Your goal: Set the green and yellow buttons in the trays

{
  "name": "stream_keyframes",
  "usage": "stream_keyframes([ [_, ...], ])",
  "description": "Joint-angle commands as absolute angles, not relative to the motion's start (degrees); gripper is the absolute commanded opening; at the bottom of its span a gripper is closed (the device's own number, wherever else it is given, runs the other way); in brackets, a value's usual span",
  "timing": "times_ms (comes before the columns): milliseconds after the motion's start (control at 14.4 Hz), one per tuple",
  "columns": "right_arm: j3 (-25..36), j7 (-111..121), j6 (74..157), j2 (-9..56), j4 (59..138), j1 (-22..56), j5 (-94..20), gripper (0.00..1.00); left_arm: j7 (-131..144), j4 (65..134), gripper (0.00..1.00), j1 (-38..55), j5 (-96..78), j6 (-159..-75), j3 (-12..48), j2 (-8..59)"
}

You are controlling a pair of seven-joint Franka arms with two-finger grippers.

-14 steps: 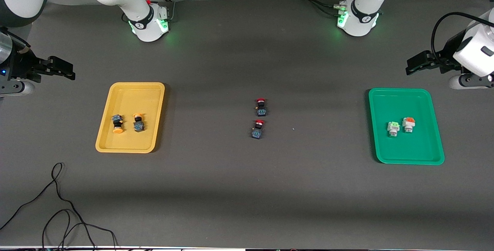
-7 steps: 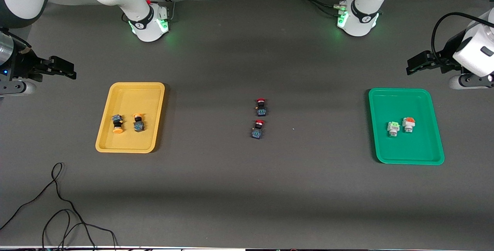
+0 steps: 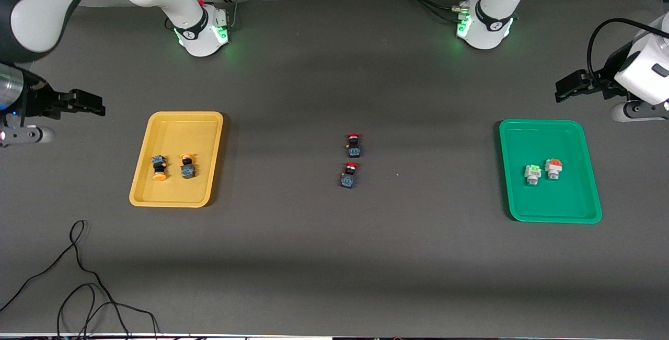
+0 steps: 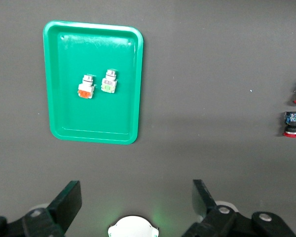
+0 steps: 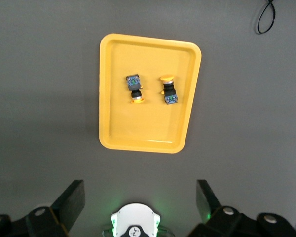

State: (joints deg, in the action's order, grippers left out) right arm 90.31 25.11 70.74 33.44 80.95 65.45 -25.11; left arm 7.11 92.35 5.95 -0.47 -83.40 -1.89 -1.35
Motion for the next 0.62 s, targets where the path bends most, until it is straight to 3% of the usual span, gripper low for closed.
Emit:
stream_keyframes([
  [0,83.3,23.3,67.8,31.0,74.8,59.3,-21.6,1.00,7.3,91.5,1.00,6.7,0.4,-82.4,-2.2,-1.3],
  [278,70.9,23.2,67.6,26.6,70.4,49.9,-16.6,1.00,7.3,91.2,1.00,6.6,0.4,-82.5,-2.3,-0.8],
  [555,47.0,12.3,68.5,16.1,71.9,37.0,-5.9,1.00,7.3,90.0,1.00,6.7,0.4,-82.5,-2.3,0.2],
])
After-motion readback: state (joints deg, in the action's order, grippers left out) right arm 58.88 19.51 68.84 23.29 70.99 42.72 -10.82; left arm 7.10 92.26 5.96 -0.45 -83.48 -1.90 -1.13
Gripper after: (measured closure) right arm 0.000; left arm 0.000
